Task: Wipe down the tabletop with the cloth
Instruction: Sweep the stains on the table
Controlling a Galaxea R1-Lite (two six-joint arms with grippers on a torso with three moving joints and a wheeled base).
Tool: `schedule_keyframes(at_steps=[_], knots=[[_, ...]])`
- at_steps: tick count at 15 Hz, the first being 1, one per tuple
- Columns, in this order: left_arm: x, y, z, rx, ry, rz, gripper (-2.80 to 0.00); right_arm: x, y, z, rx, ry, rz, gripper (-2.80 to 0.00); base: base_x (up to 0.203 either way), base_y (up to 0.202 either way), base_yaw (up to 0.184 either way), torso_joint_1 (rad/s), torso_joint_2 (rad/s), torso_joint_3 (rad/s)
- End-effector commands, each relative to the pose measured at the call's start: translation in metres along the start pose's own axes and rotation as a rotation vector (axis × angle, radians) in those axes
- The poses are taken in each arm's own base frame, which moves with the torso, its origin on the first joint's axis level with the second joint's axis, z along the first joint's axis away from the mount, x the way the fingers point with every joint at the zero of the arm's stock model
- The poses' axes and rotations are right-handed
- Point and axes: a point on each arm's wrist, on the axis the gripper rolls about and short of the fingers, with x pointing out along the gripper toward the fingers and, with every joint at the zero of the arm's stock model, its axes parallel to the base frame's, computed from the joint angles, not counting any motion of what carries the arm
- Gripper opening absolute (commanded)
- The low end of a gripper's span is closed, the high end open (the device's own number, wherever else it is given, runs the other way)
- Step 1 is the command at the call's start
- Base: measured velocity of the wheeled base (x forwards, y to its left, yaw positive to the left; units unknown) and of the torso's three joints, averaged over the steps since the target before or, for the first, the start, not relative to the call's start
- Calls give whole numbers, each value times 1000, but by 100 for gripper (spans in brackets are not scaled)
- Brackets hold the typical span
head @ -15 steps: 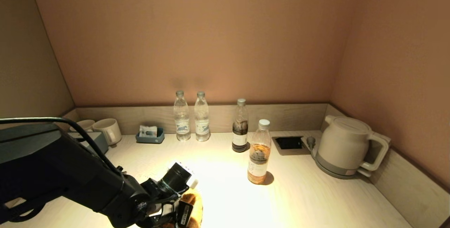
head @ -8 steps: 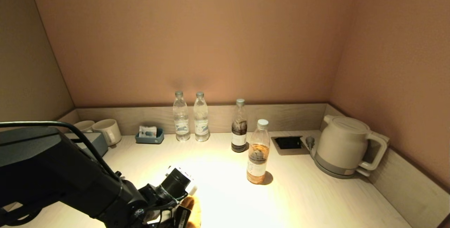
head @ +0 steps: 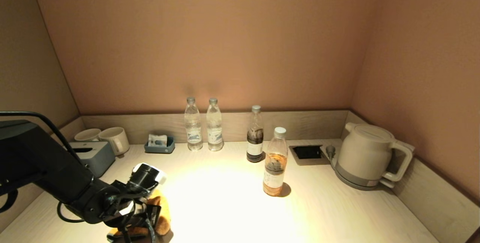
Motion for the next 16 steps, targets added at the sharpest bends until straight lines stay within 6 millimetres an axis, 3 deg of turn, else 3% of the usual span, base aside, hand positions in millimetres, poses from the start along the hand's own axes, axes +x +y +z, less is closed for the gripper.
schedule_keyframes(at_steps=[1,3,5,9,11,14,16], knots=[[6,24,0,-61,22,49,-280,0,0,0,0,1,0,-280,0,0,0,0,0,0],[6,29,-1,-67,24,71,-280,0,0,0,0,1,0,-280,0,0,0,0,0,0],[11,53,-1,-129,34,169,-280,0,0,0,0,1,0,-280,0,0,0,0,0,0],[11,54,-1,-130,34,174,-280,0,0,0,0,1,0,-280,0,0,0,0,0,0],[15,69,-4,-164,35,300,-280,0,0,0,0,1,0,-280,0,0,0,0,0,0],[18,64,-3,-181,12,229,-280,0,0,0,0,1,0,-280,0,0,0,0,0,0],[13,44,-2,-149,-39,140,-280,0,0,0,0,1,0,-280,0,0,0,0,0,0]])
